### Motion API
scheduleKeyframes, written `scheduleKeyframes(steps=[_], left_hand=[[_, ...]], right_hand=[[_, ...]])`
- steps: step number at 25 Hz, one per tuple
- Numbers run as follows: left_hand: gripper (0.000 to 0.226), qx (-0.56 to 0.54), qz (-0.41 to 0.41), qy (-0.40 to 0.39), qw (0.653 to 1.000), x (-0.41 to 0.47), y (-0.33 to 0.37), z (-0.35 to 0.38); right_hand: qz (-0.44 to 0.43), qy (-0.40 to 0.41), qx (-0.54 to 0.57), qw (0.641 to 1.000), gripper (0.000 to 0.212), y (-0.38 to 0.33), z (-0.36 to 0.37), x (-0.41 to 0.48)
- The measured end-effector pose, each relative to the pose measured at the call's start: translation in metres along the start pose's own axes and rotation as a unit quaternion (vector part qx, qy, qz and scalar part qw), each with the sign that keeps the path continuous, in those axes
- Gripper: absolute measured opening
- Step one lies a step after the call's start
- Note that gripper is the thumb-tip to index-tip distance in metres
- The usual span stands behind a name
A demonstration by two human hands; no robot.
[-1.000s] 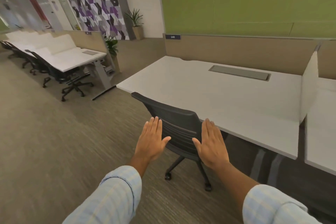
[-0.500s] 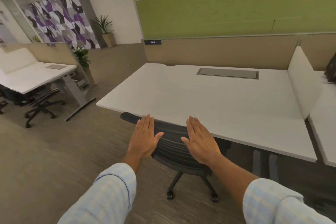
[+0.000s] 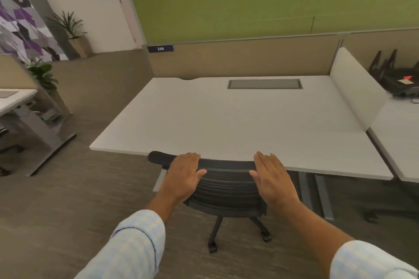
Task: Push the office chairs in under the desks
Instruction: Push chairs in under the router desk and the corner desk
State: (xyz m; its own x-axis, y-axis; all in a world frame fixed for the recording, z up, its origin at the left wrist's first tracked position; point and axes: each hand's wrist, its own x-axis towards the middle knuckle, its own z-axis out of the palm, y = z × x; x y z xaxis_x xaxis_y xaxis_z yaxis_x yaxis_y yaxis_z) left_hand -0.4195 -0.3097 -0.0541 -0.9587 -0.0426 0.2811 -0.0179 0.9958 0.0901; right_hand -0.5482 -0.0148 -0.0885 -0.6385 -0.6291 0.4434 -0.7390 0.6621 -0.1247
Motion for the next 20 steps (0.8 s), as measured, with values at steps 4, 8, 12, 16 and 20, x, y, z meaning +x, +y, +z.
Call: scheduleKeyframes(steps=[4, 8, 12, 16, 20], left_hand=[[0.060, -0.021, 0.004, 0.009, 1.000, 0.005, -0.010, 0.000], [0.064, -0.028, 0.006, -0.007, 1.000, 0.012, -0.020, -0.001], [0.068, -0.026, 0.005, -0.010, 1.000, 0.013, -0.029, 0.004], [0.067, -0.038, 0.001, -0.002, 0.999, 0.013, -0.030, 0.008], [0.075, -0.039, -0.013, -0.006, 0.999, 0.013, -0.027, 0.007]], right_hand=[[0.015, 0.000, -0.011, 1.000, 0.067, -0.005, 0.003, 0.005], [0.044, -0.024, -0.004, 0.999, 0.074, -0.015, 0.006, 0.013], [0.061, -0.030, -0.012, 0.998, 0.073, -0.020, 0.008, 0.017], [0.076, -0.049, -0.010, 0.996, 0.075, -0.021, 0.011, 0.016], [0.089, -0.072, -0.007, 0.993, 0.078, -0.022, 0.006, 0.016]])
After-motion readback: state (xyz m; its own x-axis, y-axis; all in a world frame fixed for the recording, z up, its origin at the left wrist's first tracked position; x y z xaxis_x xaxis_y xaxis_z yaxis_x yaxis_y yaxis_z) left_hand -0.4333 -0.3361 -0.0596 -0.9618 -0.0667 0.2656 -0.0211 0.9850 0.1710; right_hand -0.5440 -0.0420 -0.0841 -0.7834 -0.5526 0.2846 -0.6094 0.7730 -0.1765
